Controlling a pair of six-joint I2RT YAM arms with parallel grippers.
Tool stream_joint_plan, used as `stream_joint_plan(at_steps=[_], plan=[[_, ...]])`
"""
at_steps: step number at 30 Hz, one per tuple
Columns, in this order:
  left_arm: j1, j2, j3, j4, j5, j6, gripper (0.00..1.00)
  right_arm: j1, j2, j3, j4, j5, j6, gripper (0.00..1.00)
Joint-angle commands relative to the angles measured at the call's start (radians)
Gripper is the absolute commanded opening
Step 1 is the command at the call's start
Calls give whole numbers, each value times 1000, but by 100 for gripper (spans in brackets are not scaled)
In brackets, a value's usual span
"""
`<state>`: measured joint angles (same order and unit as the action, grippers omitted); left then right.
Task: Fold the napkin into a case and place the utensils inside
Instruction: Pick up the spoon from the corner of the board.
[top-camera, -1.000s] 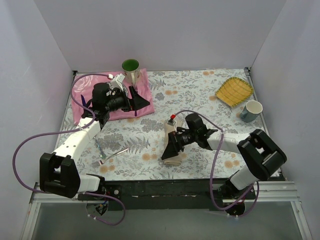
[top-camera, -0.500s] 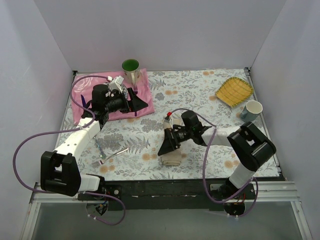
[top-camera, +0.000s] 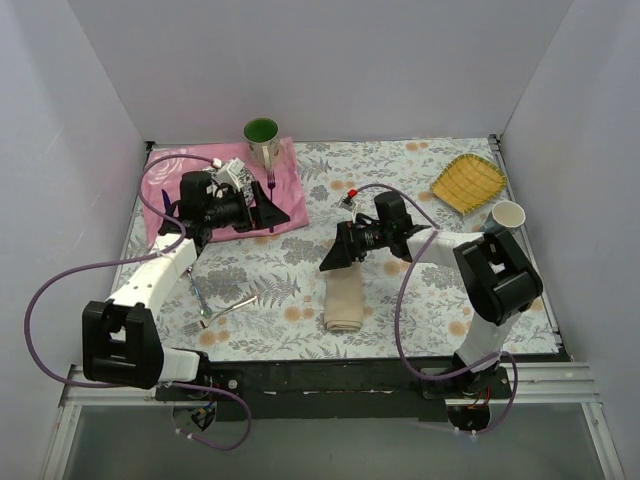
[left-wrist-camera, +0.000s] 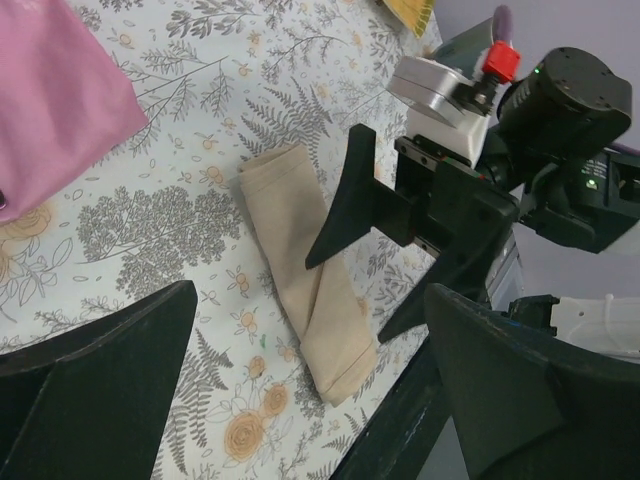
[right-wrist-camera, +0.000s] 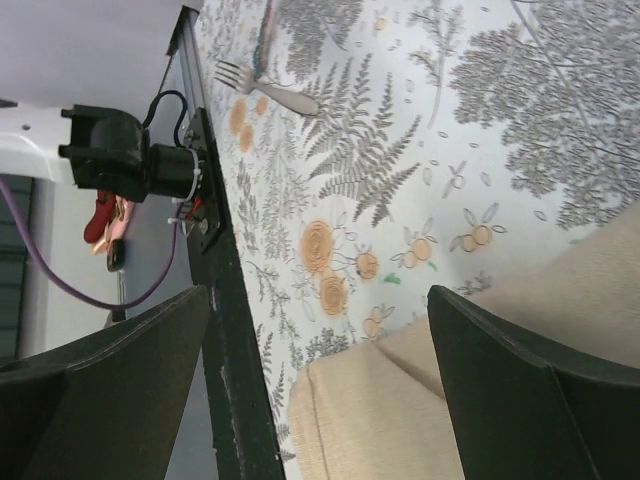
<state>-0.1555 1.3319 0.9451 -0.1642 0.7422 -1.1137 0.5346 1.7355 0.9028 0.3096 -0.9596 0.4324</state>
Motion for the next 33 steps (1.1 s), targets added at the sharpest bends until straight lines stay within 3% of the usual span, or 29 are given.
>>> stream_joint_plan(at_steps=[1,7,9,11,12,13,16,18,20,23,26,29,33], plan=[[31,-27,46,-84,3,67,98,-25,71,58,61,-1,-11,99],[169,-2,64,-229,9,101,98,-39,157,51,155,-5,74,99],[220,1,87,-288,13,188,98,-41,177,51,177,-14,85,99],[243,6,113,-414,-21,328,95,-42,176,67,168,-28,92,99],[244,10,148,-475,-27,530,90,-41,156,77,154,-39,91,99],[243,18,159,-589,-64,626,78,-41,141,106,129,-44,86,99],[244,16,153,-762,-176,935,57,-38,66,175,-74,-30,-39,99],[243,-16,124,-825,-236,1108,53,-38,12,229,-226,1,-148,99],[240,-81,60,-841,-288,1186,50,-36,-39,261,-320,39,-228,99],[240,-125,-11,-798,-361,1178,41,-36,-106,271,-475,96,-359,99],[250,-128,-2,-752,-481,965,35,-38,-158,283,-573,156,-414,99],[280,-171,-3,-729,-462,800,57,-38,-209,286,-624,218,-422,99],[292,-134,-35,-632,-586,632,59,-39,-272,223,-635,324,-463,99]])
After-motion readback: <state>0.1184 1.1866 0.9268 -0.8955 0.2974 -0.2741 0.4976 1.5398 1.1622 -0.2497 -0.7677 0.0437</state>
